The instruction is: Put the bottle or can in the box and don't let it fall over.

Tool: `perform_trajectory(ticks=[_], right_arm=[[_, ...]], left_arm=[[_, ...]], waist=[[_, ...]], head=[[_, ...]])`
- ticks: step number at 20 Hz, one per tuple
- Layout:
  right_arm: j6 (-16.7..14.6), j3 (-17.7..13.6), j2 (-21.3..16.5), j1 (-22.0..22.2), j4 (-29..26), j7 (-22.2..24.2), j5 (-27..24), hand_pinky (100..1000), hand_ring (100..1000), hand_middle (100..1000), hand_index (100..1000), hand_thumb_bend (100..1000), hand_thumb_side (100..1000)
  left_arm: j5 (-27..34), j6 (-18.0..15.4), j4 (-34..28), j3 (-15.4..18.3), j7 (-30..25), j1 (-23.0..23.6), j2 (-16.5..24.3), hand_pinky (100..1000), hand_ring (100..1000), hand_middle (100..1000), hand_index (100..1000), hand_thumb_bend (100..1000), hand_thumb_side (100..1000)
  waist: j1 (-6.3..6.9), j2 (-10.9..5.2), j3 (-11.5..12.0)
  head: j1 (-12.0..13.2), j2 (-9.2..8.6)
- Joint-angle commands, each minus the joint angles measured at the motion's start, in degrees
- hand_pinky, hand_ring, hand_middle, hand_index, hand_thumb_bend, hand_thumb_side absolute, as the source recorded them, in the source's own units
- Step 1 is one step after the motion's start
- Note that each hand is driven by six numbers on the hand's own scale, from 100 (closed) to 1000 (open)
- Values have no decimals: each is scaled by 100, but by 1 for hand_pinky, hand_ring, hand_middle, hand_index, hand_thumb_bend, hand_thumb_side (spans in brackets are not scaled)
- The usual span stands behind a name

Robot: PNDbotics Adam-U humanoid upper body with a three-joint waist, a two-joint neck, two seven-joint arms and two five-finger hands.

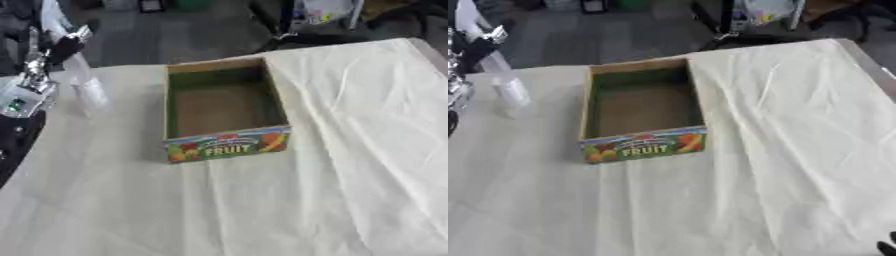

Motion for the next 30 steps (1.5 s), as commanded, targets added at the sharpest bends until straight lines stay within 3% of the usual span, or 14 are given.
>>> perform_trajectory(ticks=[1, 23, 25, 26, 30], right_arm=[[-12, 7, -1, -14, -63, 30, 37, 776, 1000, 1000, 1000, 100, 470], [-40, 34, 33, -71, -63, 78, 95, 776, 1000, 1000, 1000, 100, 470], [-42, 35, 32, -74, -64, 79, 95, 776, 1000, 1000, 1000, 100, 470], [-42, 35, 33, -75, -64, 78, 93, 776, 1000, 1000, 1000, 100, 470], [-45, 32, 48, -72, -60, 82, 103, 775, 1000, 1000, 1000, 100, 470]], left_arm=[[-38, 6, 27, 86, 66, -119, 348, 875, 938, 593, 858, 803, 446], [356, -222, -13, 196, 473, -207, 519, 867, 923, 570, 846, 761, 409], [370, -212, -6, 195, 460, -204, 524, 863, 915, 557, 839, 731, 372], [378, -201, 2, 196, 455, -204, 524, 859, 908, 547, 831, 666, 285], [425, -202, 9, 200, 434, -212, 528, 859, 888, 523, 811, 554, 137]], waist=[[0, -30, -19], [52, 65, -156], [53, 67, -157], [52, 68, -159], [48, 77, -165]], head=[[8, -115], [-85, -258], [-86, -263], [-87, -270], [-87, -290]])
